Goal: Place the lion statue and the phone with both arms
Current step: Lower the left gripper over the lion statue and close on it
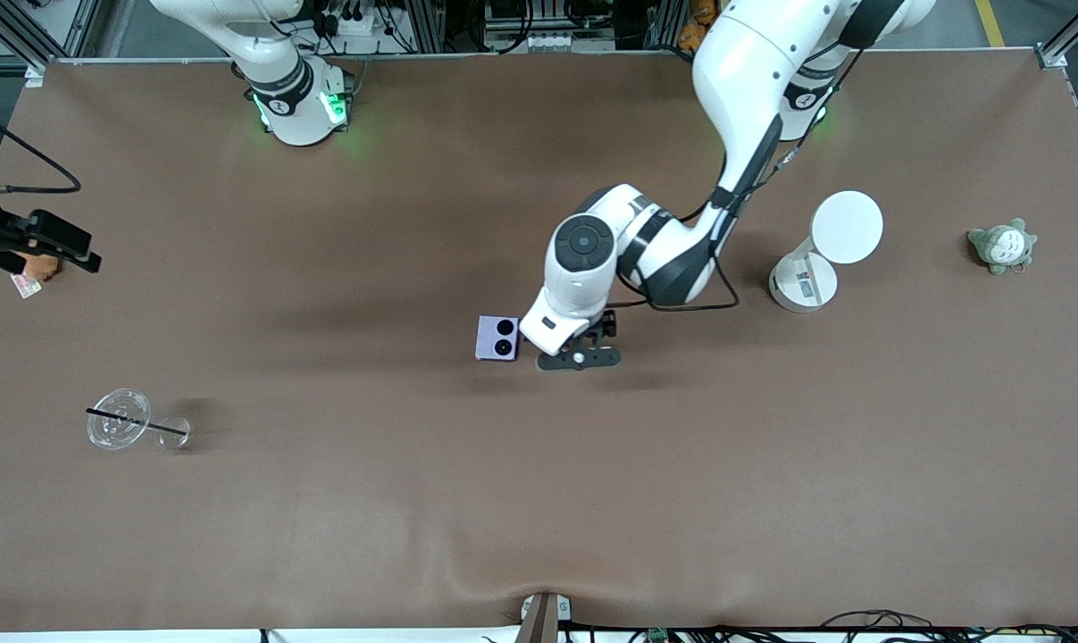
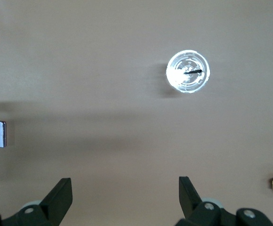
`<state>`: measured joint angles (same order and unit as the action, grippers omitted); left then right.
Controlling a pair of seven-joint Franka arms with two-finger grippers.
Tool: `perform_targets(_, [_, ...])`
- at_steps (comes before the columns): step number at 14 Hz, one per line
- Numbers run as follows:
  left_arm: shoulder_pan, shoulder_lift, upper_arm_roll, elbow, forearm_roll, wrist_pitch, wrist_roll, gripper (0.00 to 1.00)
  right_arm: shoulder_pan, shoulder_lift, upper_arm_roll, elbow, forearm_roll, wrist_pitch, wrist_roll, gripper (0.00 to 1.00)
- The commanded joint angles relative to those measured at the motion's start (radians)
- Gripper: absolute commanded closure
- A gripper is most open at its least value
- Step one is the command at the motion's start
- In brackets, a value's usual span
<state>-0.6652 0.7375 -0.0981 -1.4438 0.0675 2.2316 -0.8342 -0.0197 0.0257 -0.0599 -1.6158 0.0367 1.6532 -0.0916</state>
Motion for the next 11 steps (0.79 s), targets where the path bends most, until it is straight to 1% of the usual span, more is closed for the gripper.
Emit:
perform_targets(1, [-0.016, 0.033, 0.009, 0.02, 0.005, 0.011, -0.022, 0.0, 0.017, 0.019, 0.005, 0.01, 0.008, 0.014, 0.006, 0.0])
perform_targets(3, [-0.025, 0.037, 0.009, 0.01, 0.015, 0.031, -0.032, 0.01, 0.024, 0.023, 0.003, 0.01, 0.008, 0.02, 0.006, 0.0])
perform_targets(7, [-0.034, 0.069, 0.014, 0.01, 0.02, 0.045, -0.032, 0.2, 0.024, 0.065, 0.006, 0.01, 0.009, 0.045, 0.004, 0.0])
perform_targets(8, [-0.039, 0.08, 0.018, 0.008, 0.021, 0.045, -0.031, 0.22, 0.026, 0.068, 0.006, 0.008, 0.011, 0.045, 0.003, 0.0])
perform_targets(9, [-0.039, 0.092, 0.02, 0.008, 0.028, 0.046, -0.031, 0.22, 0.032, 0.071, 0.006, 0.01, 0.012, 0.046, 0.003, 0.0])
perform_targets(10, [-0.04, 0.097, 0.018, 0.008, 0.053, 0.046, -0.032, 0.23, 0.046, 0.086, 0.006, 0.01, 0.012, 0.046, 0.001, 0.0])
perform_targets(11, [-0.039, 0.099, 0.017, 0.01, 0.066, 0.046, -0.039, 0.37, 0.073, 0.092, 0.006, 0.01, 0.012, 0.049, 0.001, 0.0])
